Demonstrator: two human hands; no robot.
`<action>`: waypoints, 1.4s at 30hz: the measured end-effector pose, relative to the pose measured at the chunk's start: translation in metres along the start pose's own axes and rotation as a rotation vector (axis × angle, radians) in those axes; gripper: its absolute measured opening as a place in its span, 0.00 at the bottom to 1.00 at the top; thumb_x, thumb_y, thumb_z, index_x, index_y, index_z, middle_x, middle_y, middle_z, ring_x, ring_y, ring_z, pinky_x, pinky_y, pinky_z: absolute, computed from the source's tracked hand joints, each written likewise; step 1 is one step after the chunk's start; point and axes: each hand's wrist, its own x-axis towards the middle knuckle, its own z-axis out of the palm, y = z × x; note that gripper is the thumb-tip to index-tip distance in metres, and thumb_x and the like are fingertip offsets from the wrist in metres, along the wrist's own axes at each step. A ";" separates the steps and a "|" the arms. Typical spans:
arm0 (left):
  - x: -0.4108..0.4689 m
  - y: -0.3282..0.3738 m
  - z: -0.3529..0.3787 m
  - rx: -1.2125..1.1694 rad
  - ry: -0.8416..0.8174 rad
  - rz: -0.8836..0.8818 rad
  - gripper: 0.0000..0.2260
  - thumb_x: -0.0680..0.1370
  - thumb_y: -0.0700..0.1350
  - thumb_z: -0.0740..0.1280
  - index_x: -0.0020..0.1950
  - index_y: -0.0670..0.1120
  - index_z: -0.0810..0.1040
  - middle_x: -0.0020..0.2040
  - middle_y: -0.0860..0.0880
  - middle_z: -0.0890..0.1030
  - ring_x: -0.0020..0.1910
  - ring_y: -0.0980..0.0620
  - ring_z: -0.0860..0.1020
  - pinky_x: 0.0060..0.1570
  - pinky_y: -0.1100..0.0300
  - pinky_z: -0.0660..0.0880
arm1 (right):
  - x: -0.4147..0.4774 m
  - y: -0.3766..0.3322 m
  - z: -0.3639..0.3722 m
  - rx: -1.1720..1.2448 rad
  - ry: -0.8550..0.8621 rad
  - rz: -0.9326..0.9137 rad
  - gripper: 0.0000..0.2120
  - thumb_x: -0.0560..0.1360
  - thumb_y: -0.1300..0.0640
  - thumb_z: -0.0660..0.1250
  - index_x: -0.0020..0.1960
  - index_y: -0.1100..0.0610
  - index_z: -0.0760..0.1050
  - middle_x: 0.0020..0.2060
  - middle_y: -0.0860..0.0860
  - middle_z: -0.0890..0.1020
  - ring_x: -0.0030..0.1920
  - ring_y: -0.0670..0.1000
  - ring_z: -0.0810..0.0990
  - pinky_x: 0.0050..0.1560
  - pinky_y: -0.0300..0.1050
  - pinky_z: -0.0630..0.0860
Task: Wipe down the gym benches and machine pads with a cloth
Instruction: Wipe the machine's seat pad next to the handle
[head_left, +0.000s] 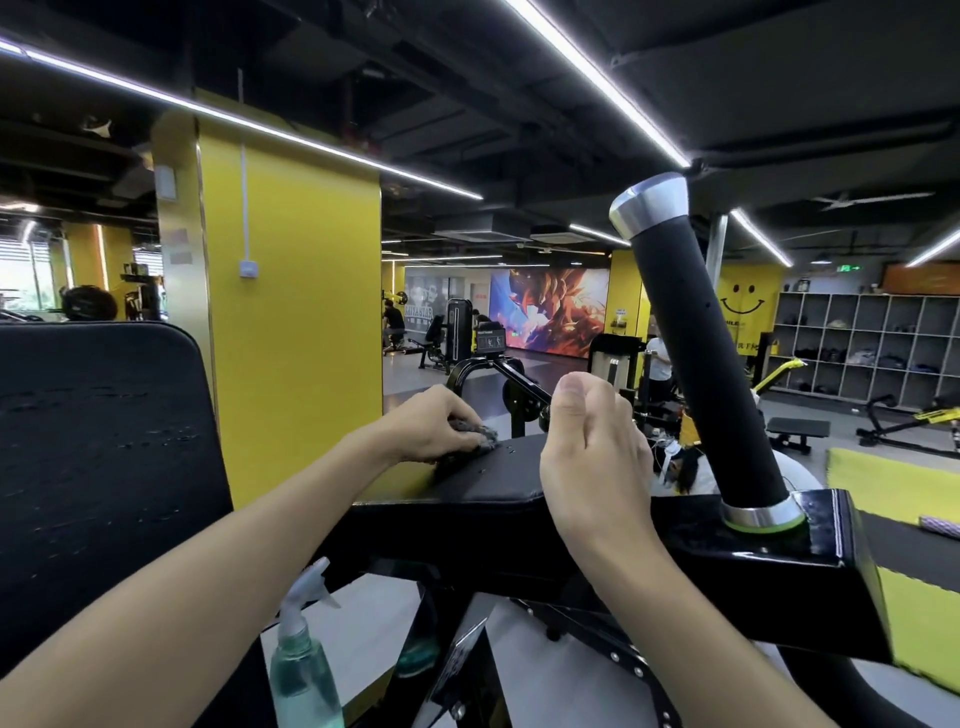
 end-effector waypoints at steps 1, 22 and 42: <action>-0.001 -0.004 0.001 0.034 0.018 -0.021 0.06 0.76 0.49 0.74 0.50 0.50 0.87 0.48 0.51 0.86 0.49 0.49 0.82 0.51 0.54 0.78 | -0.001 0.000 -0.001 0.010 -0.010 0.003 0.12 0.80 0.41 0.43 0.55 0.43 0.63 0.53 0.43 0.68 0.63 0.45 0.64 0.75 0.52 0.53; -0.054 -0.010 -0.014 0.087 0.013 -0.074 0.07 0.78 0.47 0.71 0.53 0.47 0.86 0.46 0.51 0.84 0.45 0.53 0.79 0.43 0.63 0.70 | -0.003 -0.002 -0.003 0.045 -0.008 0.025 0.17 0.82 0.43 0.44 0.61 0.47 0.67 0.54 0.42 0.65 0.67 0.48 0.64 0.74 0.53 0.55; -0.096 -0.007 -0.019 -0.079 0.100 -0.022 0.05 0.79 0.44 0.71 0.50 0.48 0.86 0.41 0.56 0.84 0.34 0.63 0.76 0.33 0.74 0.67 | -0.001 0.000 0.000 0.020 0.031 0.030 0.21 0.82 0.42 0.44 0.65 0.50 0.67 0.56 0.44 0.66 0.67 0.51 0.65 0.72 0.52 0.58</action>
